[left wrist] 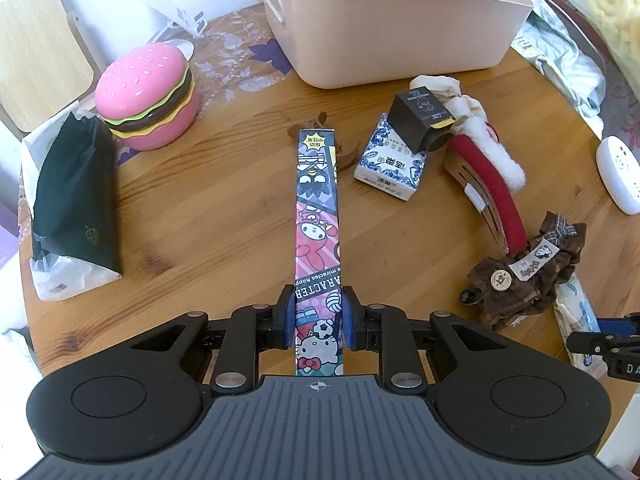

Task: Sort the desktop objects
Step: 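Pull the bread bag free of the scrunchie with the right tool and lift both items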

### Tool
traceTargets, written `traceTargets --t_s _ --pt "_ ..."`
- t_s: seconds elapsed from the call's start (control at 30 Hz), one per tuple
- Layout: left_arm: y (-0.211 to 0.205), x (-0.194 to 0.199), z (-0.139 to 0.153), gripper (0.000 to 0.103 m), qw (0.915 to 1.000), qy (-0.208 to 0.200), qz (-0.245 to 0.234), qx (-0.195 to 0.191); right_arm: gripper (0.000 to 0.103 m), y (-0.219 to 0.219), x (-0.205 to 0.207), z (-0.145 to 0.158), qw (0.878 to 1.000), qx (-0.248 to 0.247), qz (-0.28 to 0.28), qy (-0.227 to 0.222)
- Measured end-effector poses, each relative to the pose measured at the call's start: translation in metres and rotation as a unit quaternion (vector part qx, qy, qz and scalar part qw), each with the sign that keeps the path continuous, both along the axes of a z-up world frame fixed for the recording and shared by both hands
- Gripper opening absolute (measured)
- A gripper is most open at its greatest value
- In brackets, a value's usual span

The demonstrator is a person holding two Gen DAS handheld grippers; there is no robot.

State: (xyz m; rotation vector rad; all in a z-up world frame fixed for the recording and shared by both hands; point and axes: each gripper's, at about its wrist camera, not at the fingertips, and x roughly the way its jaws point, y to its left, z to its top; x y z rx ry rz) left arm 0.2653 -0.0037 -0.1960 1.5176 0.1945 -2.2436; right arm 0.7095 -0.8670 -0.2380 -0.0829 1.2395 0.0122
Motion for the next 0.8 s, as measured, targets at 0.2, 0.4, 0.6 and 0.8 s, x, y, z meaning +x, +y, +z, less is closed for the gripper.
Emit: traceTargets --t_s 0.2,0.4,0.6,0.8 --pt "0.0 0.0 -0.003 0.023 0.9999 -0.004 -0.01 0.002 0.04 0.003 0.004 -0.001 1.0 -0.026 0.006 -0.003" --pt "0.0 0.001 -0.006 0.023 0.9996 -0.009 -0.027 0.002 0.047 0.017 0.014 -0.004 0.997 -0.071 0.034 -0.015" --pt "-0.003 0.003 -0.006 0.023 0.9991 -0.01 -0.041 0.005 0.03 0.022 0.016 -0.006 0.993 -0.1 0.06 -0.019" --pt "-0.003 0.003 -0.006 0.023 0.9983 -0.008 -0.058 0.004 0.028 -0.005 0.003 -0.002 0.995 -0.096 0.025 -0.013"
